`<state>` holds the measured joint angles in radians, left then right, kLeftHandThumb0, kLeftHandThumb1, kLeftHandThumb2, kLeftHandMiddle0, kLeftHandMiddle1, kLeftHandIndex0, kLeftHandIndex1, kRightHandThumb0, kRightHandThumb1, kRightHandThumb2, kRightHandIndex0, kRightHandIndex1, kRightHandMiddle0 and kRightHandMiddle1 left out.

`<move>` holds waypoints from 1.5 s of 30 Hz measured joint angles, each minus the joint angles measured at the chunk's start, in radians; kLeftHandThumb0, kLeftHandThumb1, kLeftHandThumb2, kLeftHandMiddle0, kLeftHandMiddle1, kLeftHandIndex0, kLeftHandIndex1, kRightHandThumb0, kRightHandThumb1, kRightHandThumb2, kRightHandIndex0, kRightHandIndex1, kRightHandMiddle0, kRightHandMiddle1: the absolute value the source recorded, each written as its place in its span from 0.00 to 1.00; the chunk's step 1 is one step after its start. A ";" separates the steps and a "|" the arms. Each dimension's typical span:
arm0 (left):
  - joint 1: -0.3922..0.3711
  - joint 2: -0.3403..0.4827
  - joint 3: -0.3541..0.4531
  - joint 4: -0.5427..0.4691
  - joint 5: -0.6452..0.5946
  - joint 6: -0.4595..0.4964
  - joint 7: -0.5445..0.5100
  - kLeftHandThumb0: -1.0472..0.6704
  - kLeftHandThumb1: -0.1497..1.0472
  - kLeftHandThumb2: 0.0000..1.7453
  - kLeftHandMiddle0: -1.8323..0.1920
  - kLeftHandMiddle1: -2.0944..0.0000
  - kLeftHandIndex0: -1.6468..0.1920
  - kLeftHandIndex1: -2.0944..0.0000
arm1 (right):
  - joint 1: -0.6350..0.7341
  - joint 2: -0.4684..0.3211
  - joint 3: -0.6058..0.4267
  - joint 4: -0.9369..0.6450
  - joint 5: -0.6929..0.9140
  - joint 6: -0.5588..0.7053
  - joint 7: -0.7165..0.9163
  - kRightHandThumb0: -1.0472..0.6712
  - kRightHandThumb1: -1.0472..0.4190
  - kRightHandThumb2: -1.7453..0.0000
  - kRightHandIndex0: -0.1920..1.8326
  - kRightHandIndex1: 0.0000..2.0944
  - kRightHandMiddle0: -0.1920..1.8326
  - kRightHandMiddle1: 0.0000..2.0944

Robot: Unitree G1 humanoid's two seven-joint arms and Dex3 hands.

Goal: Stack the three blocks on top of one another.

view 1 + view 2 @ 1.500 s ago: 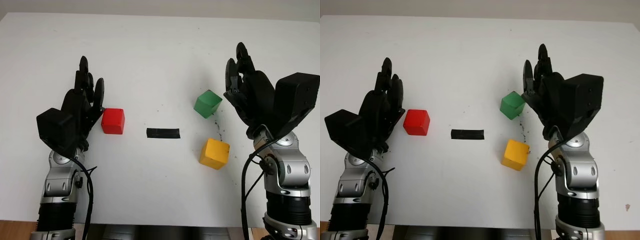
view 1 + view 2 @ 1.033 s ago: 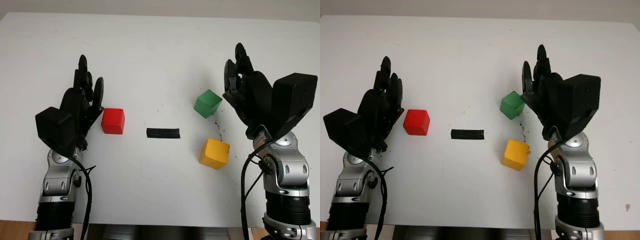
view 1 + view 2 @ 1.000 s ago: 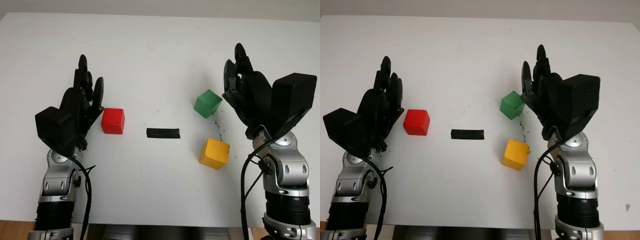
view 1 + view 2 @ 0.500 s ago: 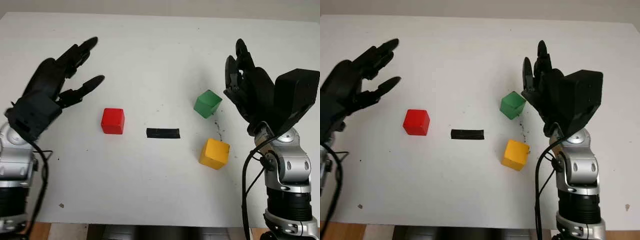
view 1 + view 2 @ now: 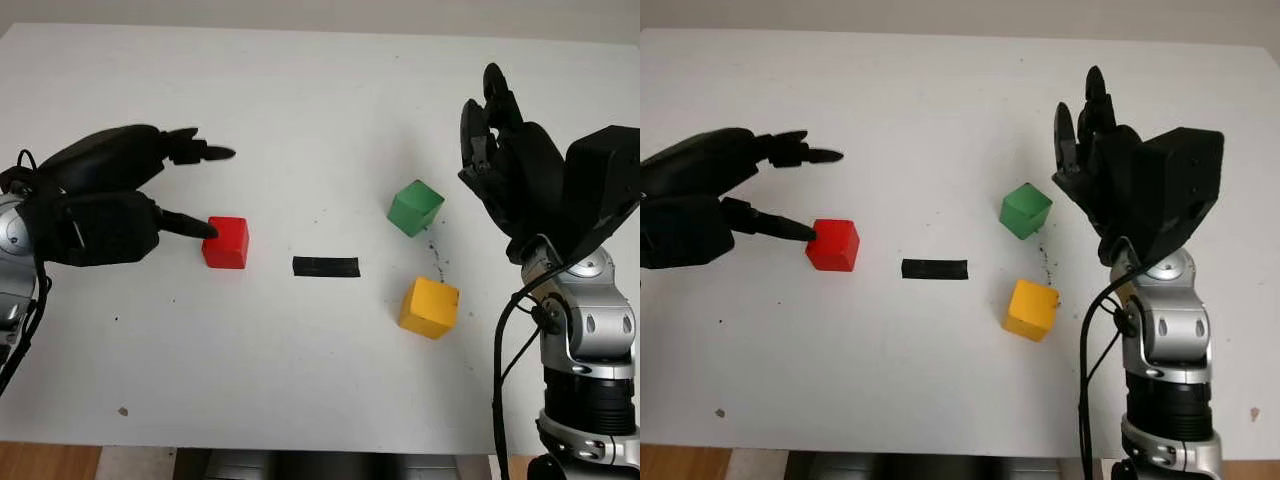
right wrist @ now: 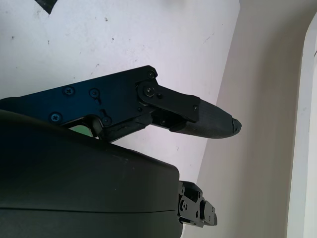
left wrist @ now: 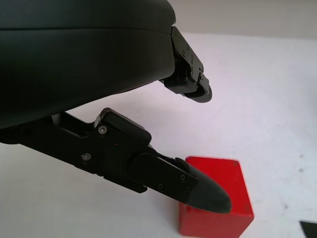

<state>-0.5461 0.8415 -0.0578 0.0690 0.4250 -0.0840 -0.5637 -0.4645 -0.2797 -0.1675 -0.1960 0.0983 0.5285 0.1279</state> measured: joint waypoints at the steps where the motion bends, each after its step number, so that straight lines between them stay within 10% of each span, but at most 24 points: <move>1: 0.000 0.000 -0.007 0.001 0.008 -0.001 0.000 0.09 0.89 0.03 0.87 0.98 0.68 0.97 | 0.000 0.000 0.000 0.000 0.000 0.000 -0.001 0.23 0.00 0.61 0.00 0.00 0.00 0.00; 34: 0.088 -0.030 -0.041 -0.017 0.066 -0.055 0.088 0.19 0.93 0.04 0.86 0.97 0.62 0.95 | 0.000 -0.004 -0.001 0.000 0.009 -0.004 0.008 0.23 0.00 0.60 0.00 0.00 0.00 0.00; 38: 0.105 -0.060 -0.030 0.003 0.057 -0.116 0.189 0.31 0.96 0.03 0.78 0.97 0.71 0.50 | 0.000 -0.004 -0.001 -0.001 0.009 -0.004 0.005 0.23 0.00 0.60 0.00 0.00 0.00 0.00; 45: 0.113 -0.068 -0.026 0.035 0.115 -0.175 0.299 0.35 0.95 0.03 0.72 0.95 0.71 0.33 | 0.000 -0.004 -0.001 -0.001 0.011 -0.004 0.005 0.23 0.00 0.60 0.00 0.00 0.00 0.00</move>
<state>-0.4332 0.7733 -0.0843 0.1042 0.5396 -0.2590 -0.2651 -0.4640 -0.2837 -0.1687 -0.1971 0.1094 0.5248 0.1333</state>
